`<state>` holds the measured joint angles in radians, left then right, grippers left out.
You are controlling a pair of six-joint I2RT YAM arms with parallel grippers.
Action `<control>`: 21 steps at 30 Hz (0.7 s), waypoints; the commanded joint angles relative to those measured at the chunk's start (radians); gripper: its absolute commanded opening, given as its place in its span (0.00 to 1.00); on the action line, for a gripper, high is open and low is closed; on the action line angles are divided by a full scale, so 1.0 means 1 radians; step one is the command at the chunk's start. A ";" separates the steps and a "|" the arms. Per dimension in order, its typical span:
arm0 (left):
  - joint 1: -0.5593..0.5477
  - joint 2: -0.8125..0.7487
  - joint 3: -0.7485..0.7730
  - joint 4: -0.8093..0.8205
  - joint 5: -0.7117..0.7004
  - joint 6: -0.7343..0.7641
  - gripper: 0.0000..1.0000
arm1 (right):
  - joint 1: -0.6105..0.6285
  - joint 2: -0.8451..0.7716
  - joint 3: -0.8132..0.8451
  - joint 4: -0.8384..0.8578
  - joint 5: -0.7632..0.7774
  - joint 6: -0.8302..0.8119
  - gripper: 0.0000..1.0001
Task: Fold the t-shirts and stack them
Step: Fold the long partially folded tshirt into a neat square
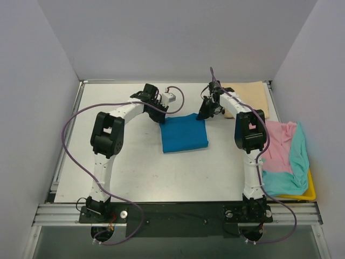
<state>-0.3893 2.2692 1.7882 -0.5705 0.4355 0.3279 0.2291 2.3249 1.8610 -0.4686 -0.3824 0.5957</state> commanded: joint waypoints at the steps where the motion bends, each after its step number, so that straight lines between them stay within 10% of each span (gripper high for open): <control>1: 0.020 0.012 0.082 0.073 -0.058 -0.053 0.11 | -0.033 0.010 0.070 -0.025 0.031 0.019 0.00; 8: 0.012 -0.022 0.192 -0.044 -0.046 -0.105 0.18 | -0.021 -0.253 -0.081 -0.039 0.074 -0.118 0.05; 21: -0.114 -0.211 -0.187 -0.074 0.160 -0.151 0.18 | 0.076 -0.529 -0.700 0.103 -0.075 -0.128 0.00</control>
<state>-0.4908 2.0842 1.6741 -0.6346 0.5129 0.2050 0.3305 1.7527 1.2598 -0.3954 -0.4355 0.4637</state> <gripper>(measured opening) 0.183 0.001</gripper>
